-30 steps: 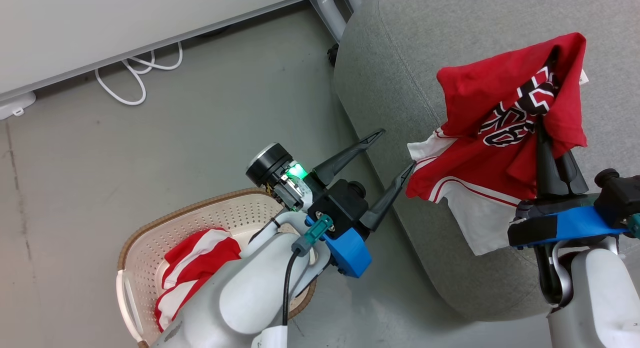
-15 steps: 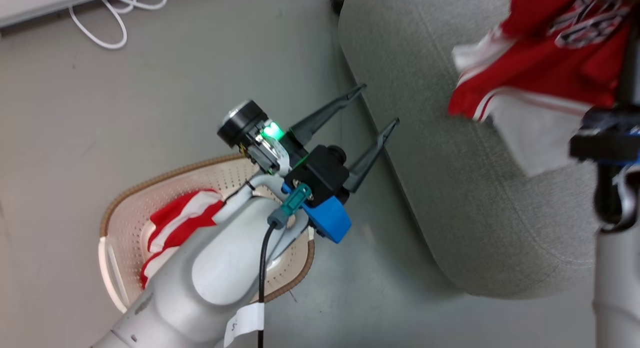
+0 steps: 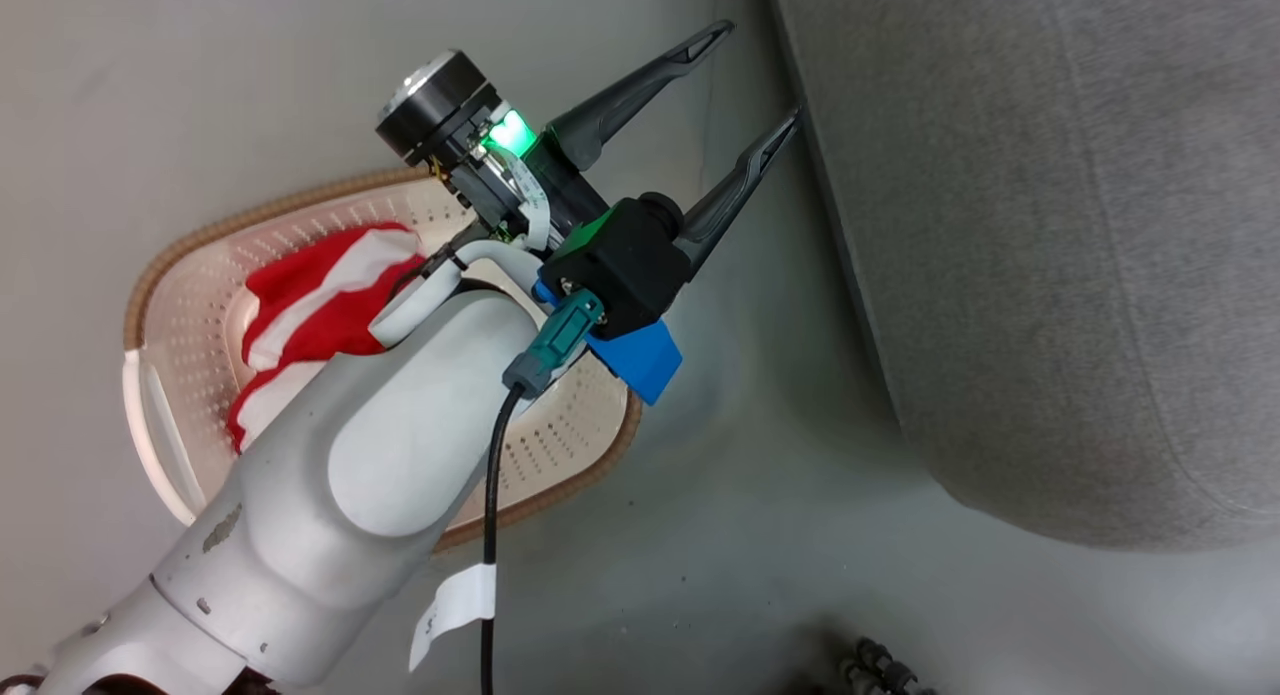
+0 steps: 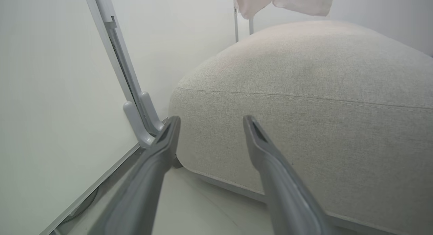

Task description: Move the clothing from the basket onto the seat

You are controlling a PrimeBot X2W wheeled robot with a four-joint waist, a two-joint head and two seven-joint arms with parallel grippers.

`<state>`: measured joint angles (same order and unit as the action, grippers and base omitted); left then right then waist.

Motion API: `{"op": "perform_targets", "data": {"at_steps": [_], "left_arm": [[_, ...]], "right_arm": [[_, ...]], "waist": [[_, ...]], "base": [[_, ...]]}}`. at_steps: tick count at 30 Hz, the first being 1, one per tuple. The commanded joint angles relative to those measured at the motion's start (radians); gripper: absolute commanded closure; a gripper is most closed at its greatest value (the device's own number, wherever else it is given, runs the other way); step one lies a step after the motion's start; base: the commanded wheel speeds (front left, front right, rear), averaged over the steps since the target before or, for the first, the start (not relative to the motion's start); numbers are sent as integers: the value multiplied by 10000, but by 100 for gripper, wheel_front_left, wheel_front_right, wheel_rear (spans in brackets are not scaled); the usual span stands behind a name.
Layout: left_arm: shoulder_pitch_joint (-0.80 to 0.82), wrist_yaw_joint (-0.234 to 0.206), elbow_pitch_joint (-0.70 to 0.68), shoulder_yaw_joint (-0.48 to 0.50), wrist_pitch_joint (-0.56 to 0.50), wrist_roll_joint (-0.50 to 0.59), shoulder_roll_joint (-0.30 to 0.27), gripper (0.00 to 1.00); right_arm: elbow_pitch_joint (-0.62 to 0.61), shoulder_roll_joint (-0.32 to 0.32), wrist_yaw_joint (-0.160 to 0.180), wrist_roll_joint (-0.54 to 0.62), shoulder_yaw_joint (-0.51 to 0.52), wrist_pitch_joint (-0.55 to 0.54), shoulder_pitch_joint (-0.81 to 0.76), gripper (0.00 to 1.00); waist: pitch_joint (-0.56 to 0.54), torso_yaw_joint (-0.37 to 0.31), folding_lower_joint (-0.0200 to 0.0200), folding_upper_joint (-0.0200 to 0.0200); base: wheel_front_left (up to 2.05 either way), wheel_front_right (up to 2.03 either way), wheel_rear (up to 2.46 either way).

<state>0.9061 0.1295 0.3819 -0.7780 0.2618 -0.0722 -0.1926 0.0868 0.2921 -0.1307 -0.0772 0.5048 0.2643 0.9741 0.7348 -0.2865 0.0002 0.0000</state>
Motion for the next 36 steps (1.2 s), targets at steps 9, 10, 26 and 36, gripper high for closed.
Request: {"op": "perform_targets", "data": {"at_steps": [9,10,26,36], "left_arm": [[619,2,-389,-265,-96,157,-243,0],[629,2,-410,-275,-111,146,-282,0],[659,-83,-526,-512,-150,2,-324,0],[322,-268,-255,-512,22,-268,-60,0]], "right_arm": [[2242,1188,-1,485,999,3,681,100],[2477,1144,-1,614,898,3,617,100],[5010,-155,-1,1558,1058,-1,-213,100],[3988,-272,-1,562,853,-1,-1908,0]], "waist": [[1514,180,-2,0],[1571,172,-2,0],[1765,331,-2,0],[940,435,-2,0]], "base": [[0,0,0],[0,0,0],[0,0,0],[0,0,0]]}}
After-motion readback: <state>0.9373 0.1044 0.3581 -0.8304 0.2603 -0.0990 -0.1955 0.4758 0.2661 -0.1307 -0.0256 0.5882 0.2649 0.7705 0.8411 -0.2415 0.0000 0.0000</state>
